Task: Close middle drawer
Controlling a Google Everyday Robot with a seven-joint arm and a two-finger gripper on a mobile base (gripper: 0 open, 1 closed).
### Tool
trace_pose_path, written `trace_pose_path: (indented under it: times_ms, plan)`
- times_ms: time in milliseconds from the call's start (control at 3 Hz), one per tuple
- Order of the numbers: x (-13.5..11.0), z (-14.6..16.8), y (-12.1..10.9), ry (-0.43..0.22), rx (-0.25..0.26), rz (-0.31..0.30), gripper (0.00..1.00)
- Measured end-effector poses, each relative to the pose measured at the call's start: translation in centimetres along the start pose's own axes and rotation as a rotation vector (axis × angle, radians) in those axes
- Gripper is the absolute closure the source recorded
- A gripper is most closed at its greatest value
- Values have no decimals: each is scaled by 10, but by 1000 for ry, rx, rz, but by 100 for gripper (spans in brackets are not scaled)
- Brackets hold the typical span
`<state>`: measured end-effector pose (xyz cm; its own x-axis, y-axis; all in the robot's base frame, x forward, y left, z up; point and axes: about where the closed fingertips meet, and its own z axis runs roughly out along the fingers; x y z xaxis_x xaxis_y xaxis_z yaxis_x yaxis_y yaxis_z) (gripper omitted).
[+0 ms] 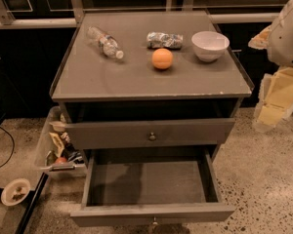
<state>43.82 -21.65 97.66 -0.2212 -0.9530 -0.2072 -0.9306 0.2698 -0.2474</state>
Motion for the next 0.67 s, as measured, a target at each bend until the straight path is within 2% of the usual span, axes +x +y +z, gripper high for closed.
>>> trace_pose_path:
  times_ms: [667]
  plan:
    - [4,5,5,11,-4,0,0]
